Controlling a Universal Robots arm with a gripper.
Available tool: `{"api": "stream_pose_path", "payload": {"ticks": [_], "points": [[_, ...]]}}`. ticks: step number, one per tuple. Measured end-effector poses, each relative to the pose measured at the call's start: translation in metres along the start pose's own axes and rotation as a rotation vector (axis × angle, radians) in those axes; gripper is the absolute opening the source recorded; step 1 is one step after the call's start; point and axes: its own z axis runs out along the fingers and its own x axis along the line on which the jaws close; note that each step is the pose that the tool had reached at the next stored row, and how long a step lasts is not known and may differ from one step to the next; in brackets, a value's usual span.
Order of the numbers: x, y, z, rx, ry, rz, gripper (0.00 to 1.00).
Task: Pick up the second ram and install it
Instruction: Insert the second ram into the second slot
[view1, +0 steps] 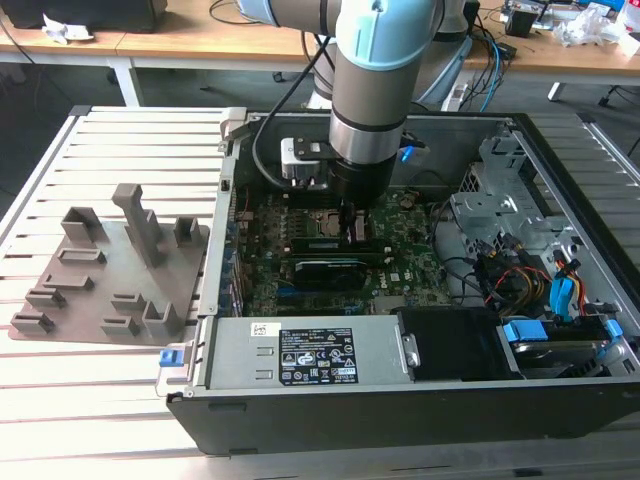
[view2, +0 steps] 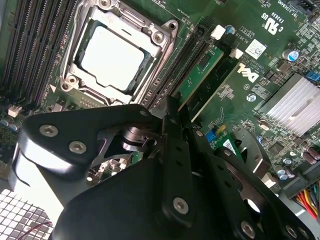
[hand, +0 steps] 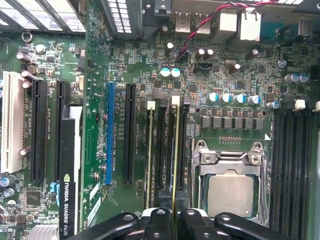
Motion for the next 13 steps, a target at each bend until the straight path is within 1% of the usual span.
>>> {"api": "stream_pose_path", "payload": {"ticks": [4,6,7,13], "points": [[-0.0003,-0.0009,-0.0001,-0.0004,-0.0003,-0.01,0.14],[-0.0004,-0.0009,-0.0032,-0.0004,-0.0003,-0.01,0.14],[-0.0004,-0.0009,-0.0033,-0.0004,0.0,-0.01,0.14],[-0.0003,-0.0009,-0.0013,-0.0028,-0.0003,-0.01,0.14]]}}
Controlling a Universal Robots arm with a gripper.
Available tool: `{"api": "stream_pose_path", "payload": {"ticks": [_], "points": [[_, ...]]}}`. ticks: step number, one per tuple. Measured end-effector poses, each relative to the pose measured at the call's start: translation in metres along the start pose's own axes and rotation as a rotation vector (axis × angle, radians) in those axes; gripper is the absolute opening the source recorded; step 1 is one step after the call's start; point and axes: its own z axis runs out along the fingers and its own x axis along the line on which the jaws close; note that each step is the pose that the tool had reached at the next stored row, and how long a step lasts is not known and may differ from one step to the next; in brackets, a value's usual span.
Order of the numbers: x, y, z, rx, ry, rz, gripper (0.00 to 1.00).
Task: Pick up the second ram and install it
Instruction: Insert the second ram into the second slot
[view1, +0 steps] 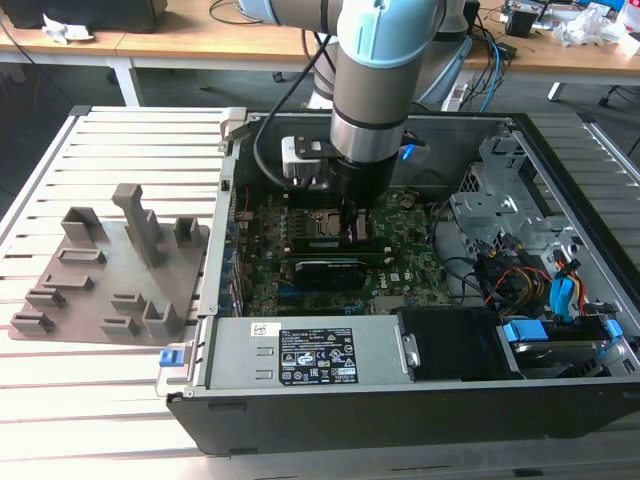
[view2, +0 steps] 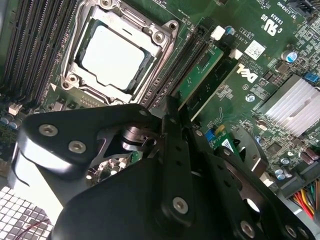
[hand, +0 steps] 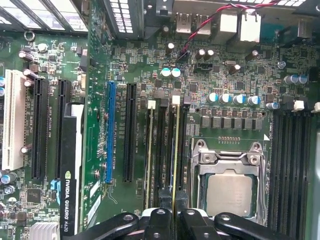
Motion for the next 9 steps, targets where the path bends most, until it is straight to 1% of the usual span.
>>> {"api": "stream_pose_path", "payload": {"ticks": [4,9], "points": [[-0.0011,-0.0003,0.0021,-0.0019,0.0001,0.001,0.14],[-0.0013,-0.0025,0.0024,-0.0027,-0.0001,0.001,0.14]]}}
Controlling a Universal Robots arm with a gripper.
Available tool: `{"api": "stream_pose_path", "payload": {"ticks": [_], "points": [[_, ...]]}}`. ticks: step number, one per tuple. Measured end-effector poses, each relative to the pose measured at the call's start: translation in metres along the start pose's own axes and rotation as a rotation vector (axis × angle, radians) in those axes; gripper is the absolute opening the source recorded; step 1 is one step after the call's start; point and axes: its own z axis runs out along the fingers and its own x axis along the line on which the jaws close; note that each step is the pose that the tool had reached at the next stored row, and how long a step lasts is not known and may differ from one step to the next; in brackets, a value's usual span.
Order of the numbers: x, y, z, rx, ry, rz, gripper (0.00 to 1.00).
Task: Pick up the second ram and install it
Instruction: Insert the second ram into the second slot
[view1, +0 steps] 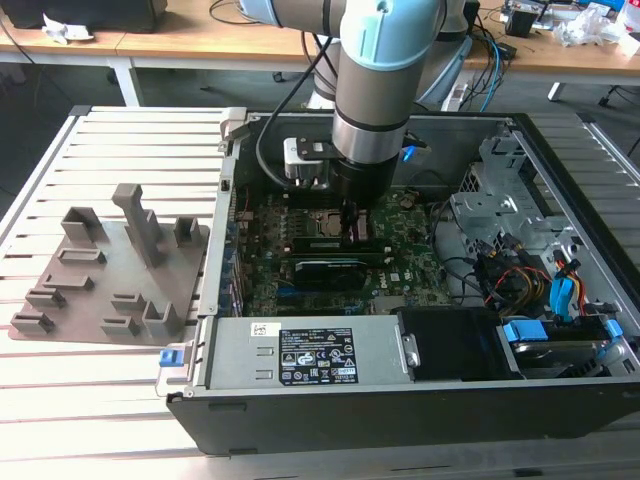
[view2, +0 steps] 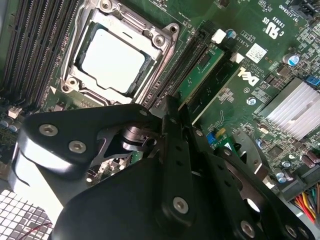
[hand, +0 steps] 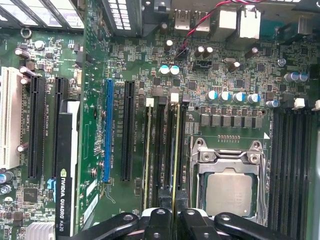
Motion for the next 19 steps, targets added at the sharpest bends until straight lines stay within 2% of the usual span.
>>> {"api": "stream_pose_path", "payload": {"ticks": [19], "points": [[0.0012,0.0017,0.0037,-0.0004,0.0,0.0,0.14]]}}
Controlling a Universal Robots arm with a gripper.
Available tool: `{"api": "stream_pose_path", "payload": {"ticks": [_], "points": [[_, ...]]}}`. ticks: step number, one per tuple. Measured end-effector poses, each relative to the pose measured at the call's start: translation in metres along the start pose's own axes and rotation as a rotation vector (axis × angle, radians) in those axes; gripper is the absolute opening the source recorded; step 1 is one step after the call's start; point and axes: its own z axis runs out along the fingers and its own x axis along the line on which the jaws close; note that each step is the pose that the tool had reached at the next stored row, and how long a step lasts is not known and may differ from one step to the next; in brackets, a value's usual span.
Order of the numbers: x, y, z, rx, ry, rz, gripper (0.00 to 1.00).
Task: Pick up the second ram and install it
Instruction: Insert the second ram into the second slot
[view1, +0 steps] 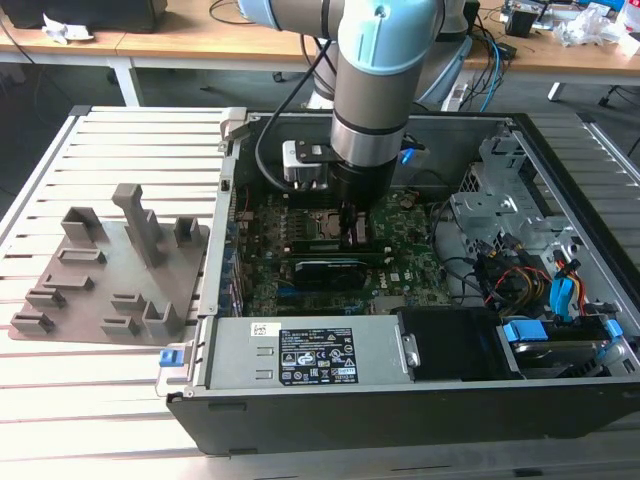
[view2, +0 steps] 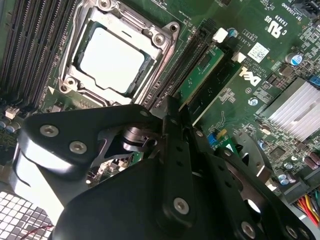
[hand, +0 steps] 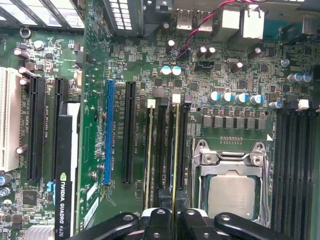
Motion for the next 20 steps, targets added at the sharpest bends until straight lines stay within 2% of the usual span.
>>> {"api": "stream_pose_path", "payload": {"ticks": [8,9,10,11,12,13,14,15,16,17,20], "points": [[0.0002,-0.0013,0.0031,-0.0007,0.0,0.0,0.14],[0.0002,-0.0013,0.0032,-0.0006,-0.0002,0.0,0.15],[0.0002,-0.0013,0.0032,-0.0007,0.0001,0.0,0.22],[0.0,-0.0013,0.0005,-0.0006,0.0002,0.0,0.22],[-0.0004,-0.0013,-0.0067,-0.0007,0.0005,0.0,0.22],[-0.0014,-0.0013,-0.0174,-0.0006,0.0009,0.0,0.22],[-0.0041,-0.0012,-0.0254,-0.0004,0.0135,0.0,0.22],[-0.0066,-0.0014,-0.0289,-0.0008,0.0234,0.0,0.13],[-0.0079,-0.0014,-0.0304,-0.0009,0.0268,0.0,0.13],[-0.0083,-0.0015,-0.0312,-0.0009,0.0278,0.0,0.11],[-0.0084,-0.0014,-0.0314,-0.0009,0.0279,0.0,0.11]]}}
